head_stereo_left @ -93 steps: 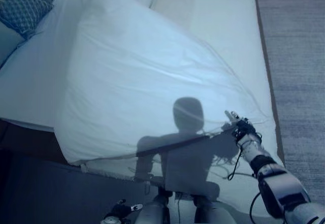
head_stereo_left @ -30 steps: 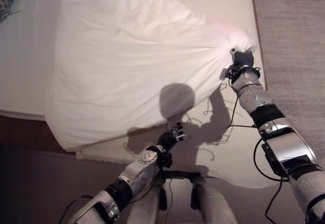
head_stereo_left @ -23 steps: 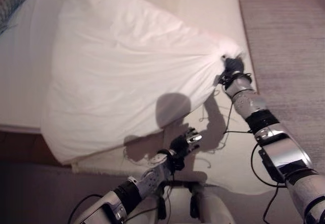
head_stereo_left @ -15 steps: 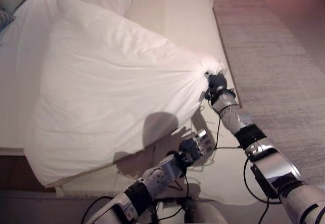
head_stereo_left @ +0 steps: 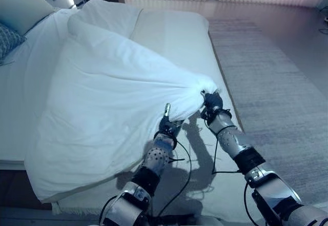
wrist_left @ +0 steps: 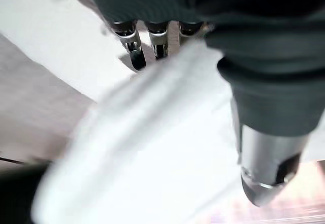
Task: Make the bed
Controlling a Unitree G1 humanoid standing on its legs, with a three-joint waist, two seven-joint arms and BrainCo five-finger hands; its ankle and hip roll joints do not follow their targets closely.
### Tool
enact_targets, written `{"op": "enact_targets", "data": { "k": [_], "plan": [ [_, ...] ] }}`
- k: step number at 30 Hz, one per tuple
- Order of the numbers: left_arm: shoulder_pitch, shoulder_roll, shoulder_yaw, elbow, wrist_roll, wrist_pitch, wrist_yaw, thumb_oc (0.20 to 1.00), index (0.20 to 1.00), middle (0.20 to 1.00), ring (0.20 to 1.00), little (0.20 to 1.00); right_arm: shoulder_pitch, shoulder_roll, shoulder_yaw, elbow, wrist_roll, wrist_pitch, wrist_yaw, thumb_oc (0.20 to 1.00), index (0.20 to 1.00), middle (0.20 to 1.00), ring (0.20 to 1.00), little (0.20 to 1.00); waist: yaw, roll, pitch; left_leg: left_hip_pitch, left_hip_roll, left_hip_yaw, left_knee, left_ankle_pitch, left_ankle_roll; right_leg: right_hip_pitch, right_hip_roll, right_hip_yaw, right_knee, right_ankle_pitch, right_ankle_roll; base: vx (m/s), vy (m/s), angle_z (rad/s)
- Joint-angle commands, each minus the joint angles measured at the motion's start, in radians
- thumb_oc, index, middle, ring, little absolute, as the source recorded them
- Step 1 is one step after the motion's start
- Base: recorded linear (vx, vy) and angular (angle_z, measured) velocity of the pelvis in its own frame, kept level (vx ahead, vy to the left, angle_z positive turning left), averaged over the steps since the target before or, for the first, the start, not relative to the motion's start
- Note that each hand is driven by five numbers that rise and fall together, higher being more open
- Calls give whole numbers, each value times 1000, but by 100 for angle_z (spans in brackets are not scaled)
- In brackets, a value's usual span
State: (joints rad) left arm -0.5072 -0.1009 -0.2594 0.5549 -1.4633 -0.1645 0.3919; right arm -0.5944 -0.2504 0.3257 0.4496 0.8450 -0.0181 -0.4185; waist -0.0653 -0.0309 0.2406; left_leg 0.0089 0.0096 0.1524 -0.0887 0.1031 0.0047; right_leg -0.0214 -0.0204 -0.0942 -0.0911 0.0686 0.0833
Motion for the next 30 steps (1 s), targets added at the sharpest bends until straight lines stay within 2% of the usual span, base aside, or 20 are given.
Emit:
{"op": "enact_targets", "data": {
  "k": [1,3,12,21,22,23,24,30],
  "plan": [
    [-86,-8,61,112,104,-106,17,1000,1000,1000,1000,1000,19,-48,-134,-37,-31,-151,-34,200,200,200,200,200,-8,-29,-141,63,-9,15,1,-115,-49,39,-23,-29,10,-3,46,44,-26,6],
    [-84,-13,85,105,98,-130,38,1000,1000,1000,1000,1000,32,-39,-145,-43,-25,-156,-43,200,200,200,200,200,-3,-28,-146,69,-8,13,1,-117,-50,47,-22,-34,9,-7,45,32,-20,7],
    [-78,-23,147,157,116,-144,83,1000,1000,1000,1000,1000,62,-24,-164,-60,-6,-186,-57,200,200,200,200,200,6,-31,-158,84,-6,-8,1,-120,-55,72,-20,-62,18,-25,38,27,-24,8],
    [-35,23,237,146,164,-167,90,1000,1000,1000,1000,1000,137,-9,-201,-72,-30,-197,-63,200,200,200,200,200,20,-31,-176,104,-5,-28,1,-127,-59,98,-17,-85,34,-51,29,27,-29,10],
    [-3,46,250,121,205,-171,85,598,598,598,598,598,174,7,-211,-66,-31,-198,-58,200,200,200,200,200,28,-27,-178,110,-5,-34,1,-127,-59,105,-15,-88,36,-56,27,22,-27,13],
    [12,55,253,109,223,-174,86,448,448,448,448,448,190,14,-217,-68,-31,-199,-57,200,200,200,200,200,30,-27,-181,112,-4,-36,1,-128,-58,108,-15,-89,37,-58,26,28,-34,14],
    [32,68,259,94,251,-176,84,200,200,200,200,200,218,27,-226,-60,-27,-201,-53,200,200,200,200,200,35,-25,-183,114,-5,-39,1,-129,-58,112,-15,-91,39,-63,23,22,-25,10],
    [145,134,275,29,378,-156,52,200,200,200,200,200,359,81,-258,-23,26,-223,-8,200,200,200,200,200,50,-13,-195,128,-7,-70,1,-128,-56,125,-13,-107,73,-95,10,17,-15,9]
  ]
}}
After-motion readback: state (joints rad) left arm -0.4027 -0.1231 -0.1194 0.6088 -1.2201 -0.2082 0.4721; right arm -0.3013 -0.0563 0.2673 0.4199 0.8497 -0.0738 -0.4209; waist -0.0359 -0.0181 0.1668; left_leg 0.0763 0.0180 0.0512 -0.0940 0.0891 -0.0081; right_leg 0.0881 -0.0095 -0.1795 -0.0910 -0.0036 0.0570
